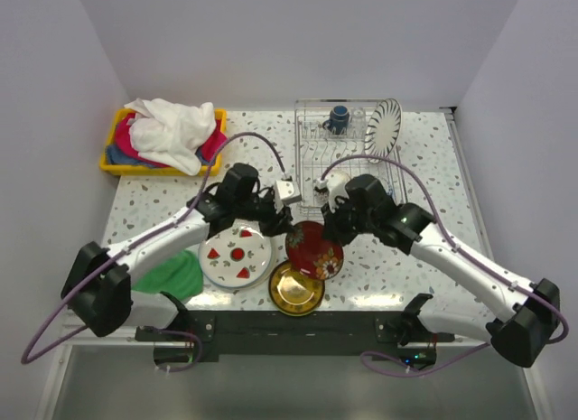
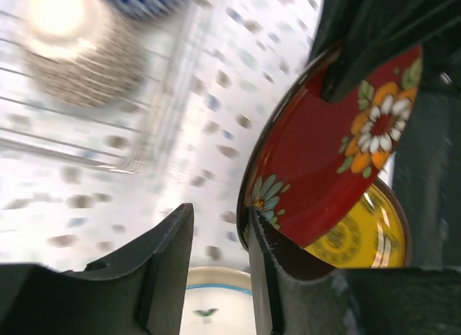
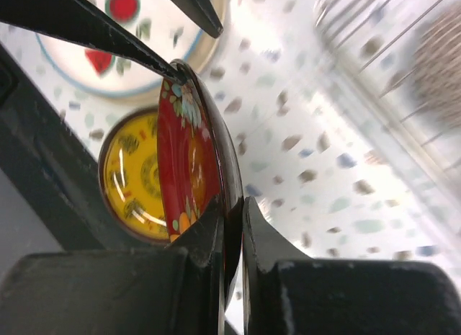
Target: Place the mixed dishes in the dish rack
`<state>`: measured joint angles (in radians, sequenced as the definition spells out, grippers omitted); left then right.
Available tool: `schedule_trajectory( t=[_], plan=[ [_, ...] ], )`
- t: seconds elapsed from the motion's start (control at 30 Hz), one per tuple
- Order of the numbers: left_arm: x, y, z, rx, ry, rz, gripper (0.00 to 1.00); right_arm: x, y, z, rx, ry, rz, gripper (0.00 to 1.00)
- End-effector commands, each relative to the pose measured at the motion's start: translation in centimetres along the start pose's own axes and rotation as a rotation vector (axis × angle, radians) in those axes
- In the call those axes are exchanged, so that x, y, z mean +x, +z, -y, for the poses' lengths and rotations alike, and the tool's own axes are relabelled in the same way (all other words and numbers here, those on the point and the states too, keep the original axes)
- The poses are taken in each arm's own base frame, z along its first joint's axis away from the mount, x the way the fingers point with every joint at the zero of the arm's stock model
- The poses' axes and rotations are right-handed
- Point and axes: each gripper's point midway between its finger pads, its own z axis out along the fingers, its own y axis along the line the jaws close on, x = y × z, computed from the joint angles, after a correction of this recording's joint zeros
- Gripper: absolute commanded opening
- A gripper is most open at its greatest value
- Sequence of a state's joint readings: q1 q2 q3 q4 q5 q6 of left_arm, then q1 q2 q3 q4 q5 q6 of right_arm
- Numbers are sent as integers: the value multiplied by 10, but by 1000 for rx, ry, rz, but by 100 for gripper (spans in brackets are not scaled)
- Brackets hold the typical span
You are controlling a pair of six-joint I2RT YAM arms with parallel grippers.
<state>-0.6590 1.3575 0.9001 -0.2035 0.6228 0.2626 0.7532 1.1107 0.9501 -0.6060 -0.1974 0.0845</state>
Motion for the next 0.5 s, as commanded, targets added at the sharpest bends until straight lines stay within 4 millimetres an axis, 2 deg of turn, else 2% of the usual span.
schedule_trajectory(
  t=[0.0,0.07,0.1,0.13,0.17,0.2,0.23,0.27,0.3,0.33,0.37,0.4,0.43,0.47],
  plan=[
    [-97,-77,-67,-411,80,213,42,-89,-55,15,133,-152,187,0],
    [-110,-97,-87,-535,61,257,40,-123,-74,30,232,-137,276,0],
    [-111,-113,-104,-636,14,275,39,-134,-79,41,287,-111,311,0],
    [-113,-120,-112,-678,-7,294,36,-149,-90,62,415,-88,360,0],
    [-122,-129,-120,-716,-15,339,36,-160,-90,75,487,-72,370,0],
    [-119,-139,-132,-761,-71,359,34,-166,-94,88,551,-50,380,0],
    [-129,-148,-138,-786,-77,411,17,-173,-95,102,606,-26,384,0],
    [-136,-152,-143,-800,-80,447,3,-185,-107,118,677,13,414,0],
    [-132,-151,-150,-817,-94,441,0,-186,-101,147,737,110,402,0],
    [-132,-150,-153,-820,-97,440,0,-188,-102,162,765,161,395,0],
    [-131,-148,-155,-820,-98,439,0,-205,-115,172,786,202,440,0],
    [-128,-144,-157,-817,-100,430,0,-202,-105,199,859,251,405,0],
    [-125,-141,-158,-813,-103,424,0,-208,-108,208,904,262,410,0],
    [-124,-139,-158,-806,-102,419,0,-223,-115,214,931,268,445,0]
  ],
)
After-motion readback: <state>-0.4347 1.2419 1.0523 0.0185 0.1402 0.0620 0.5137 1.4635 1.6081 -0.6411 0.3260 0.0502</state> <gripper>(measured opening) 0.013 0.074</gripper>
